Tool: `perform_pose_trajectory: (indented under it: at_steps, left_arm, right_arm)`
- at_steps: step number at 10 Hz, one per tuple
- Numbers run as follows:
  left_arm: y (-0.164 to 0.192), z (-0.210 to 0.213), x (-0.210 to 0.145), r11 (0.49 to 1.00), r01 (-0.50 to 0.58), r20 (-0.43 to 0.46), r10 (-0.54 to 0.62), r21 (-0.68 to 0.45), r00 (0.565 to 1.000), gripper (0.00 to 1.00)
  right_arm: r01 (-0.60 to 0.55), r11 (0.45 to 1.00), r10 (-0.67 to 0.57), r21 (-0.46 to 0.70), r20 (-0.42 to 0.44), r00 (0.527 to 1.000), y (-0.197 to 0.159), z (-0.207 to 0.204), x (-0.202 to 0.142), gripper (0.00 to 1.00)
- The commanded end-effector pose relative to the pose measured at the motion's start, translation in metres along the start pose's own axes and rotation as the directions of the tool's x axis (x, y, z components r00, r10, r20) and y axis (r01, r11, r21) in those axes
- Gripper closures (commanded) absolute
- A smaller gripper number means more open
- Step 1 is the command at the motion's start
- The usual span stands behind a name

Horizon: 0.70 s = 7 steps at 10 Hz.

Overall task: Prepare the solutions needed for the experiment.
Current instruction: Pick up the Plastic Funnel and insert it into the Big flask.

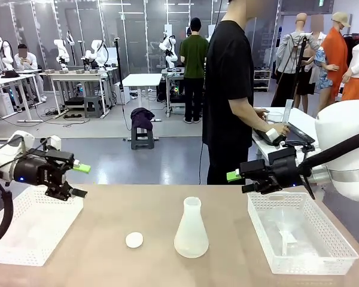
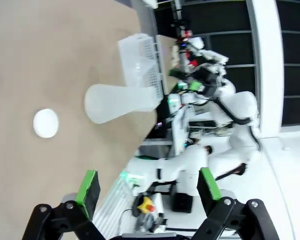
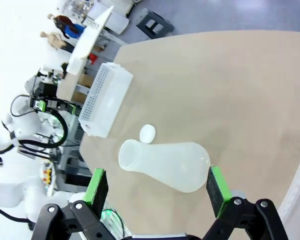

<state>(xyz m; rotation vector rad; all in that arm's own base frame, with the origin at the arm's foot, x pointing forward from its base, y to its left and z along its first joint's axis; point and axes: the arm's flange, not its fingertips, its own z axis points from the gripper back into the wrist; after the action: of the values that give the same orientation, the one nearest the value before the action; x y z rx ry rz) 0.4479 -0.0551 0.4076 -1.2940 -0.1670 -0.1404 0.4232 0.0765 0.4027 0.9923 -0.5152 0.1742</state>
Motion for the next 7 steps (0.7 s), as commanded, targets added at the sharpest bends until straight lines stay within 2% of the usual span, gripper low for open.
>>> perform_pose_trajectory:
  at_steps: [1, 2, 4, 7]
  left_arm:
    - [0.007, 0.010, 0.000, 0.994, -0.025, 0.026, 0.029, -0.109, 0.999, 0.00]
    - [0.012, 0.016, -0.005, 0.990, -0.037, 0.028, 0.041, -0.133, 0.999, 0.00]
    - [0.020, 0.023, -0.007, 0.982, -0.002, 0.034, 0.008, -0.188, 0.999, 0.00]
    - [0.031, 0.029, -0.010, 0.977, 0.077, 0.051, -0.068, -0.196, 0.996, 0.00]
  right_arm:
    - [0.045, 0.995, -0.050, 0.087, 0.055, 0.997, -0.020, -0.013, 0.003, 0.00]
    - [0.067, 0.989, -0.078, 0.132, 0.079, 0.994, -0.025, -0.011, 0.002, 0.00]
    - [0.198, 0.954, -0.229, 0.224, 0.122, 0.966, -0.038, -0.005, 0.003, 0.00]
    - [0.364, 0.880, -0.414, 0.305, 0.117, 0.903, -0.047, 0.001, -0.001, 0.00]
